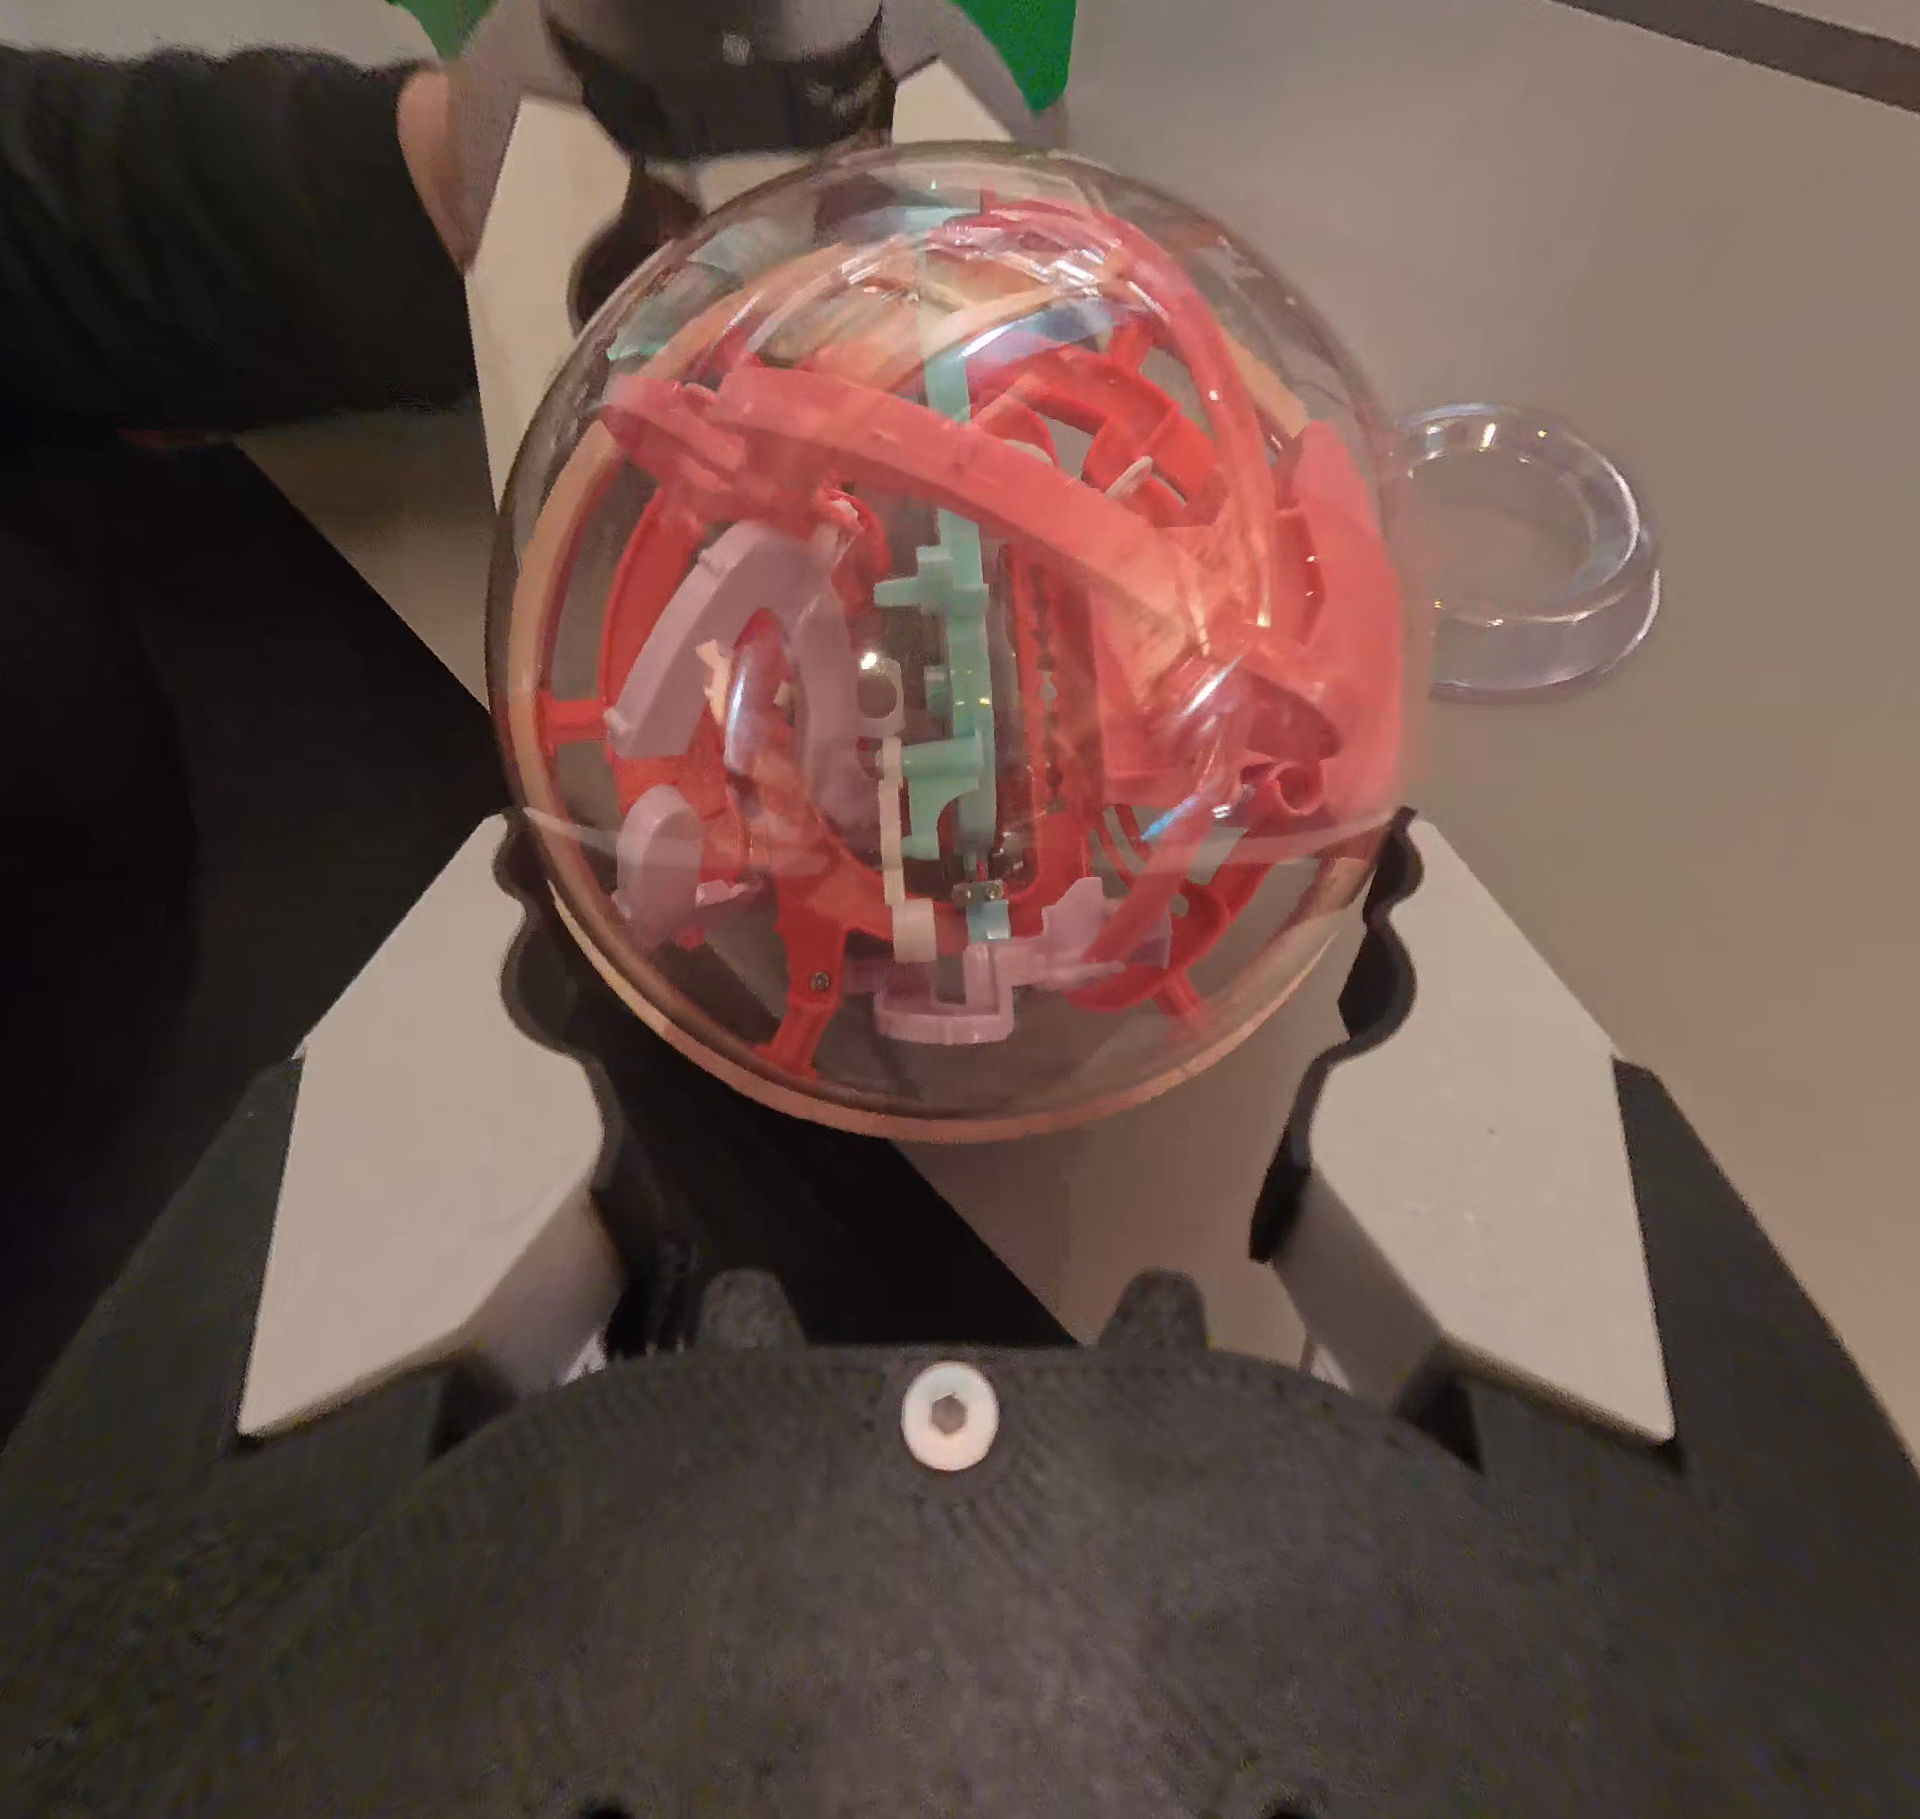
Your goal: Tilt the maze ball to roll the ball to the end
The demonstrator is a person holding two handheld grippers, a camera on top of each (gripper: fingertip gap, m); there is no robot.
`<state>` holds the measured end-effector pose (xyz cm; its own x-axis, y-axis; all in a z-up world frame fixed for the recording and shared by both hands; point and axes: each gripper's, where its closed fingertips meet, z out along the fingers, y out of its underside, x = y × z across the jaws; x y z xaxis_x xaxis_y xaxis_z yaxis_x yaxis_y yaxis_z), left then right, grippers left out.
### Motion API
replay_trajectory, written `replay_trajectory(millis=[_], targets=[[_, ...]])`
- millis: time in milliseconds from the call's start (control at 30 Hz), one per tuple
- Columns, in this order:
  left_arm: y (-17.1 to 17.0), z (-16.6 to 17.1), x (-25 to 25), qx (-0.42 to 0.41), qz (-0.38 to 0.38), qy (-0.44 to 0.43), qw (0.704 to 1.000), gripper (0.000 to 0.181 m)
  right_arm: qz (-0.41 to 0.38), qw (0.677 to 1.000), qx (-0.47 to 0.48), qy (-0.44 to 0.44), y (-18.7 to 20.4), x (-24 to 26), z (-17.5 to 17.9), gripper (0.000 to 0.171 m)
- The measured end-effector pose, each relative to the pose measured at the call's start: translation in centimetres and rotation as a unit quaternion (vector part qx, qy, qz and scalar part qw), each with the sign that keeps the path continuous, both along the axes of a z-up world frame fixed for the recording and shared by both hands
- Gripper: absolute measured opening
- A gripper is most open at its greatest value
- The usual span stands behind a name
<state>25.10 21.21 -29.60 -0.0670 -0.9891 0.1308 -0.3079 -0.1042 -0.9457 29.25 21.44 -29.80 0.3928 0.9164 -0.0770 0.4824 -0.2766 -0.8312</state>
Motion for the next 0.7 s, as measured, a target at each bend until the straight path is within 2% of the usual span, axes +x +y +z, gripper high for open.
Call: replay_trajectory(millis=[400,500,633,700], targets=[[0.1,1.8,0.9,-0.056,0.017,-0.049,0.997,0.135,-0.023,0.995,-0.072,0.07,-0.7,0.1,0.4,0.149],[-0.6,6.4,0.5,-0.032,0.023,-0.097,0.994,0.132,-0.028,0.993,-0.034,0.107,-1.5,-0.4,4.9,0.149],[-2.2,15.0,0.3,0.028,0.02,-0.137,0.99,0.132,-0.023,0.987,0.044,0.151,-2.7,-0.8,13.2,0.149],[-1.9,17.4,0.6,0.065,0.026,-0.117,0.991,0.132,-0.011,0.984,0.053,0.171,-1.9,-0.6,14.5,0.149]])
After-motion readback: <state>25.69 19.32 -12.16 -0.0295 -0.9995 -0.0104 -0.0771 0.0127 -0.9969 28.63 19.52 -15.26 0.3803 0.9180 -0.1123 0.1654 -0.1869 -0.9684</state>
